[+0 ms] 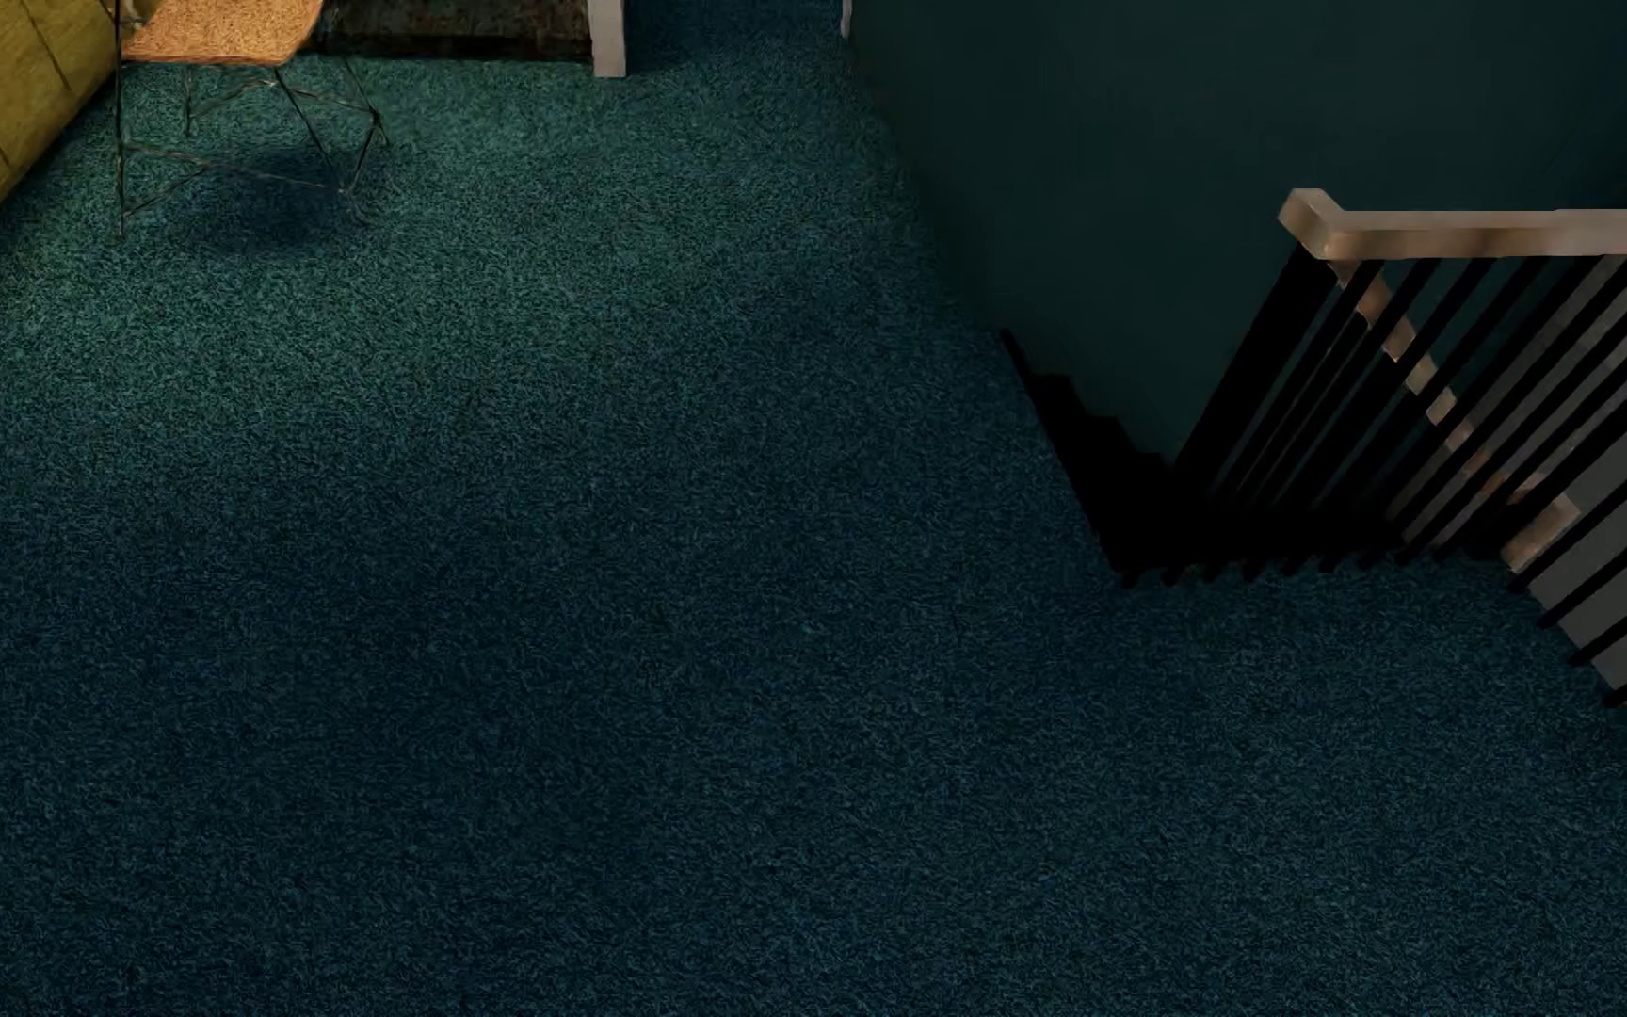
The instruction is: Walk to the door
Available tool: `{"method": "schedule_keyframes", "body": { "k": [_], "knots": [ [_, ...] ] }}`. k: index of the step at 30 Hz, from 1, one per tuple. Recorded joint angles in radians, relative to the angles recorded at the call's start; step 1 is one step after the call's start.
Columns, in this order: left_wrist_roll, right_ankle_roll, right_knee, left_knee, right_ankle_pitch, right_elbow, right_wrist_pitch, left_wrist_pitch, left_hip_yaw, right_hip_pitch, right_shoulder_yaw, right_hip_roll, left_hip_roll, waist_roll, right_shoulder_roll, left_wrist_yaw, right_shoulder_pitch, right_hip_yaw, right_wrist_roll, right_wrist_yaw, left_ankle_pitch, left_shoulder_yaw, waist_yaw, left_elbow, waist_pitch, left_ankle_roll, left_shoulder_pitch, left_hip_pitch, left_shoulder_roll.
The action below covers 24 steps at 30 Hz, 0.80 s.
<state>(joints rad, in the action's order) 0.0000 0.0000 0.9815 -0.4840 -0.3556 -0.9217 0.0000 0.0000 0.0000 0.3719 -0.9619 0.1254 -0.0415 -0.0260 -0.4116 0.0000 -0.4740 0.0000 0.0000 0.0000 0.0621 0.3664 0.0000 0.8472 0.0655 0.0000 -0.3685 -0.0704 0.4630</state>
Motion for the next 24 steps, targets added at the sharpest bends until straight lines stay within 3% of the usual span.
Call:
{"method": "schedule_keyframes", "body": {
  "k": [1, 2, 3, 4, 5, 6, 8, 9, 11, 12, 14, 17, 21, 24],
  "knots": [
    [0.000, 0.000, -0.170, -0.003, -0.072, 0.007, 0.000, 0.000, 0.000, 0.011, 0.028, 0.000, 0.007, -0.007, -0.001, 0.000, 0.019, 0.000, 0.000, 0.000, 0.022, -0.078, -0.019, -0.073, 0.022, 0.000, 0.013, -0.042, 0.004],
    [0.000, 0.000, -0.335, 0.001, -0.063, 0.023, 0.000, 0.000, 0.000, -0.002, 0.068, -0.001, 0.017, -0.012, -0.004, 0.000, 0.039, 0.000, 0.000, 0.000, 0.044, -0.128, -0.031, -0.133, 0.048, 0.000, 0.026, -0.096, 0.010],
    [0.000, 0.000, -0.477, 0.009, 0.051, 0.049, 0.000, 0.000, 0.000, -0.015, 0.122, -0.003, 0.028, -0.021, -0.012, 0.000, 0.057, 0.000, 0.000, 0.000, 0.067, -0.156, -0.034, -0.178, 0.065, 0.000, 0.038, -0.148, 0.016],
    [0.000, 0.000, -0.558, 0.008, 0.237, 0.080, 0.000, 0.000, 0.000, -0.024, 0.183, -0.010, 0.032, -0.035, -0.022, 0.000, 0.073, 0.000, 0.000, 0.000, 0.084, -0.167, -0.039, -0.206, 0.074, 0.000, 0.044, -0.191, 0.019],
    [0.000, 0.000, -0.561, 0.003, 0.330, 0.105, 0.000, 0.000, 0.000, -0.009, 0.236, -0.029, 0.044, -0.039, -0.033, 0.000, 0.092, 0.000, 0.000, 0.000, 0.091, -0.166, -0.041, -0.215, 0.072, 0.000, 0.044, -0.220, 0.019],
    [0.000, 0.000, -0.558, -0.007, 0.271, 0.117, 0.000, 0.000, 0.000, 0.021, 0.271, -0.024, 0.036, -0.051, -0.040, 0.000, 0.119, 0.000, 0.000, 0.000, 0.085, -0.153, -0.046, -0.197, 0.068, 0.000, 0.039, -0.249, 0.016],
    [0.000, 0.000, -0.523, -0.041, 0.118, 0.114, 0.000, 0.000, 0.000, 0.026, 0.313, -0.001, -0.004, -0.072, -0.040, 0.000, 0.159, 0.000, 0.000, 0.000, 0.006, -0.047, -0.082, -0.082, 0.025, 0.000, 0.021, -0.276, 0.010],
    [0.000, 0.000, -0.494, -0.117, 0.083, 0.100, 0.000, 0.000, 0.000, 0.034, 0.310, 0.021, -0.040, -0.087, -0.038, 0.000, 0.173, 0.000, 0.000, 0.000, -0.087, 0.069, -0.079, 0.023, -0.006, 0.000, 0.026, -0.244, 0.003],
    [0.000, 0.000, -0.484, -0.441, 0.166, 0.071, 0.000, 0.000, 0.000, -0.055, 0.255, 0.048, -0.130, -0.108, -0.043, 0.000, 0.207, 0.000, 0.000, 0.000, -0.322, 0.317, -0.062, 0.200, -0.024, 0.000, 0.029, -0.063, -0.019],
    [0.000, 0.000, -0.500, -0.629, 0.213, 0.052, 0.000, 0.000, 0.000, -0.073, 0.217, 0.077, -0.163, -0.118, -0.041, 0.000, 0.246, 0.000, 0.000, 0.000, -0.314, 0.399, -0.033, 0.220, -0.048, 0.000, 0.032, 0.109, -0.023],
    [0.000, 0.000, -0.547, -0.809, 0.351, 0.068, 0.000, 0.000, 0.000, -0.282, 0.232, 0.057, -0.140, -0.083, -0.045, 0.000, 0.244, 0.000, 0.000, 0.000, -0.123, 0.364, 0.066, 0.169, 0.012, 0.000, -0.040, 0.211, -0.030],
    [0.000, 0.000, -0.561, -0.572, 0.550, 0.135, 0.000, 0.000, 0.000, -0.515, 0.287, -0.004, -0.072, -0.043, -0.076, 0.000, 0.196, 0.000, 0.000, 0.000, 0.011, 0.273, 0.154, 0.122, 0.058, 0.000, -0.138, 0.336, -0.057],
    [0.000, 0.000, -0.555, 0.030, 0.617, 0.123, 0.000, 0.000, 0.000, -0.689, 0.266, -0.003, -0.033, -0.041, -0.079, 0.000, 0.185, 0.000, 0.000, 0.000, -0.151, 0.342, 0.159, 0.126, 0.081, 0.000, -0.125, 0.333, -0.062],
    [0.000, 0.000, -0.576, -0.094, 0.541, 0.103, 0.000, 0.000, 0.000, -0.811, 0.214, -0.037, -0.033, -0.020, -0.056, 0.000, 0.118, 0.000, 0.000, 0.000, -0.177, 0.289, 0.178, 0.123, 0.069, 0.000, -0.119, 0.371, -0.040]
  ]
}}
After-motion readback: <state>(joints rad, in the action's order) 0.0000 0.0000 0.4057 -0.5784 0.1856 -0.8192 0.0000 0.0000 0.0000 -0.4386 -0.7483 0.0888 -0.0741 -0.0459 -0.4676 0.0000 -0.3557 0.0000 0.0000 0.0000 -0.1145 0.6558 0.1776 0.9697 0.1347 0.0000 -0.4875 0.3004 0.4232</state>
